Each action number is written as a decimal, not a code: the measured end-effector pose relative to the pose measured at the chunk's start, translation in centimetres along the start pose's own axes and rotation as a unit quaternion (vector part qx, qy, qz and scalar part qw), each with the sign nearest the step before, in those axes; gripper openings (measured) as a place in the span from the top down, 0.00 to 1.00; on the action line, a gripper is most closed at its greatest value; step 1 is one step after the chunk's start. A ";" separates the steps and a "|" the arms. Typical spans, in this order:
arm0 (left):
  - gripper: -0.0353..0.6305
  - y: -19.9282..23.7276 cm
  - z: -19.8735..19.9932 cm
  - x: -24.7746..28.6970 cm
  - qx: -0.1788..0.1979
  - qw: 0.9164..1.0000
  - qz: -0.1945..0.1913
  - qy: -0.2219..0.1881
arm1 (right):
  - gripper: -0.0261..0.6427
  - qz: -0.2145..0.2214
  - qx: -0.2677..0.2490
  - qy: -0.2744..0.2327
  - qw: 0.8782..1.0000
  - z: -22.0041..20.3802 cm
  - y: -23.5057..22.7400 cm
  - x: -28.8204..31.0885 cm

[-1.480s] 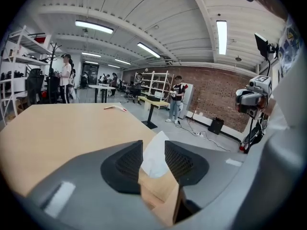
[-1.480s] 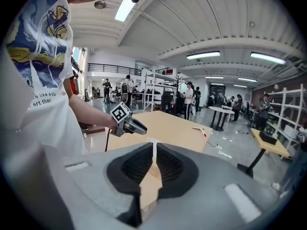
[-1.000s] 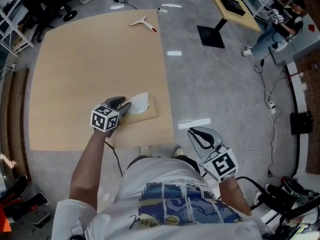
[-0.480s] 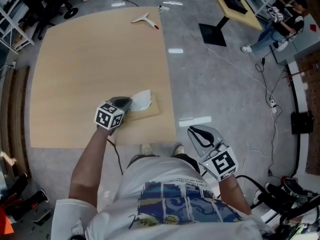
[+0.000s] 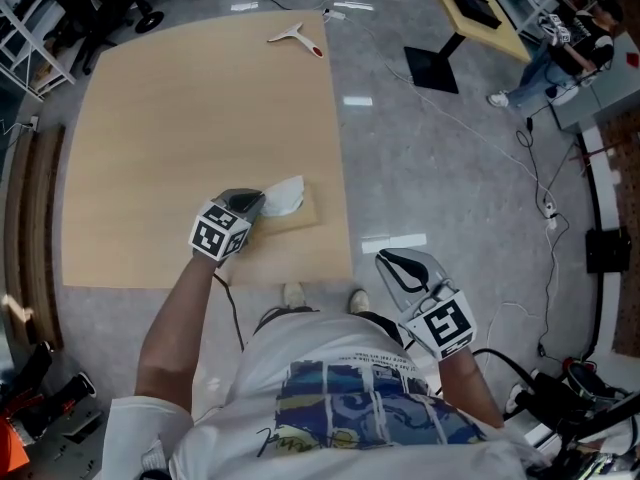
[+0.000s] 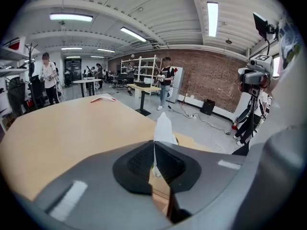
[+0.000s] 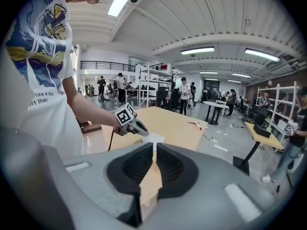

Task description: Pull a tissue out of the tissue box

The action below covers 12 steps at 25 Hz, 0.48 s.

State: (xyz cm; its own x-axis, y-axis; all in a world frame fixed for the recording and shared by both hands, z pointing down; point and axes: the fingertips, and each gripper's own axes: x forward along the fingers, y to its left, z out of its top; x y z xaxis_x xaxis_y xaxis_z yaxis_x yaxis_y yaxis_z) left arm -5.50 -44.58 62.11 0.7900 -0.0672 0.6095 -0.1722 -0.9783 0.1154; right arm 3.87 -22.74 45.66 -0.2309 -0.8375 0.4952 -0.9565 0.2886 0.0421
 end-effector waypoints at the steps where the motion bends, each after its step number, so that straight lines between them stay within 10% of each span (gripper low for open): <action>1: 0.94 -0.2 0.1 -0.1 0.004 1.000 0.003 0.001 | 0.94 0.000 0.000 0.000 1.000 -0.1 -0.1 -0.2; 12: 0.94 -1.5 2.1 -1.5 0.025 0.999 0.038 -0.009 | 0.94 0.017 -0.002 -0.009 1.000 -1.2 -1.6 -2.4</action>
State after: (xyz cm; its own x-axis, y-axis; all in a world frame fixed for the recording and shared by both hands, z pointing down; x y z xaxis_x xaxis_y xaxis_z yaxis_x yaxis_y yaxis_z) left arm -5.15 -43.41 59.37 0.7857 -0.1446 0.6015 -0.2028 -0.9788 0.0297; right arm 6.14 -20.61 45.46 -0.2672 -0.8356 0.4799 -0.9473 0.3190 0.0280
